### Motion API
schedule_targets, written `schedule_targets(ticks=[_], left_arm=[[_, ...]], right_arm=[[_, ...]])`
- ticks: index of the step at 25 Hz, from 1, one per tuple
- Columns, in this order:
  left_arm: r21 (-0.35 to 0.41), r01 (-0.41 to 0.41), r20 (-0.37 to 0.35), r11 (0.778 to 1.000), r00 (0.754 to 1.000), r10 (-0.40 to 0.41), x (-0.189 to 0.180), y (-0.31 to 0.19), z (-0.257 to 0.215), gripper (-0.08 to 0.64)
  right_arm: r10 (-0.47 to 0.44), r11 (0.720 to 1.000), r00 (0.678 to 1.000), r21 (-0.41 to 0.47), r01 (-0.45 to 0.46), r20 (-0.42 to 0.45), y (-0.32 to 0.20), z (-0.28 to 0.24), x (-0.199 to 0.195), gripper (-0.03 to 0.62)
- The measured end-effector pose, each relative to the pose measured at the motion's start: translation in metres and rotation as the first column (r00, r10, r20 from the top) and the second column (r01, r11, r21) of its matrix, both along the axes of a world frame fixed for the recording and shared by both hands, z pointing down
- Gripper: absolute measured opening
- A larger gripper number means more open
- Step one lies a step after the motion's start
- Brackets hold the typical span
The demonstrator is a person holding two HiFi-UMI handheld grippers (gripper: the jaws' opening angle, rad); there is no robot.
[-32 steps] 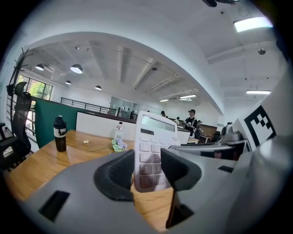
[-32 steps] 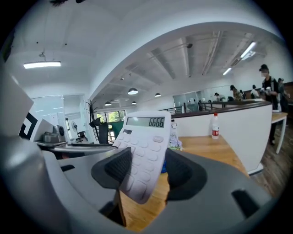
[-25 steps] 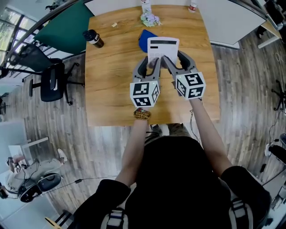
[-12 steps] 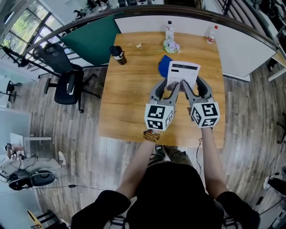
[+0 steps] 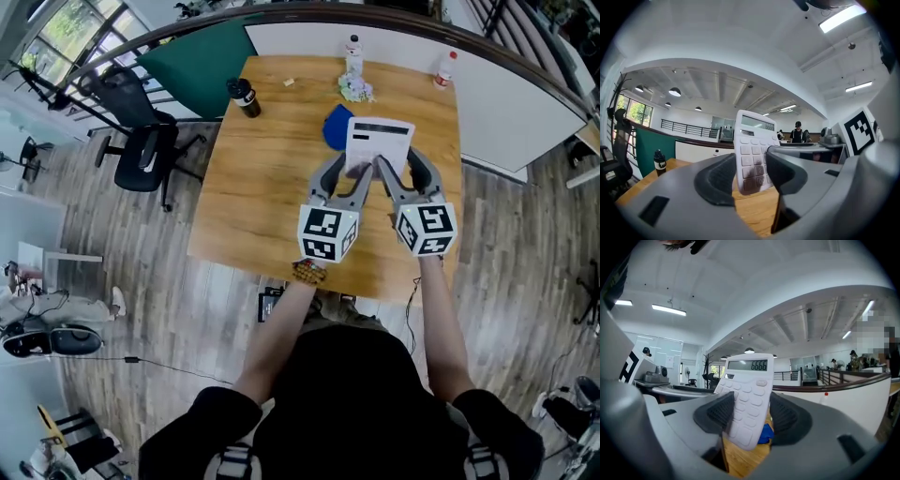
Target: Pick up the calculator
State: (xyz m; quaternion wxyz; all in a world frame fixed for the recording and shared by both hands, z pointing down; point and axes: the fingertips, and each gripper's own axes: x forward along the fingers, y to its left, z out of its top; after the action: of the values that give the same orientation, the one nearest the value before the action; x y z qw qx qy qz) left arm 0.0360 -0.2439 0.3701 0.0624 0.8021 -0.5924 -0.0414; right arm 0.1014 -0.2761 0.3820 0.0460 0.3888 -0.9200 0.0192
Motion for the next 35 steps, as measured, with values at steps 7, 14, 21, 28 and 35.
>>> schedule_targets(ticks=[7,14,21,28,35], left_arm=[[0.02,0.003,-0.027,1.0,1.0,-0.002,0.017,0.005,0.004,0.216],[-0.001,-0.007,-0.02,1.0,1.0,0.007,0.014,0.015,0.026,0.216],[-0.032,-0.007,-0.023,0.999,1.0,0.007,0.002,0.027,0.055,0.216],[-0.065,-0.007,-0.036,0.998,0.999,0.005,-0.01,0.034,0.077,0.216],[-0.095,-0.01,-0.028,0.995,1.0,0.007,-0.016,0.045,0.093,0.216]], right_arm=[[-0.009,0.999,1.0,0.038,0.01,-0.017,0.004,-0.004,0.015,0.242],[-0.024,0.999,0.999,0.045,0.025,-0.031,0.01,0.009,0.01,0.239],[-0.02,0.998,0.997,0.059,0.025,-0.074,0.027,0.03,-0.003,0.229],[-0.01,1.0,0.997,0.028,0.012,-0.08,0.037,0.055,-0.012,0.229],[-0.01,1.0,0.996,-0.021,0.008,-0.084,0.052,0.078,-0.013,0.219]])
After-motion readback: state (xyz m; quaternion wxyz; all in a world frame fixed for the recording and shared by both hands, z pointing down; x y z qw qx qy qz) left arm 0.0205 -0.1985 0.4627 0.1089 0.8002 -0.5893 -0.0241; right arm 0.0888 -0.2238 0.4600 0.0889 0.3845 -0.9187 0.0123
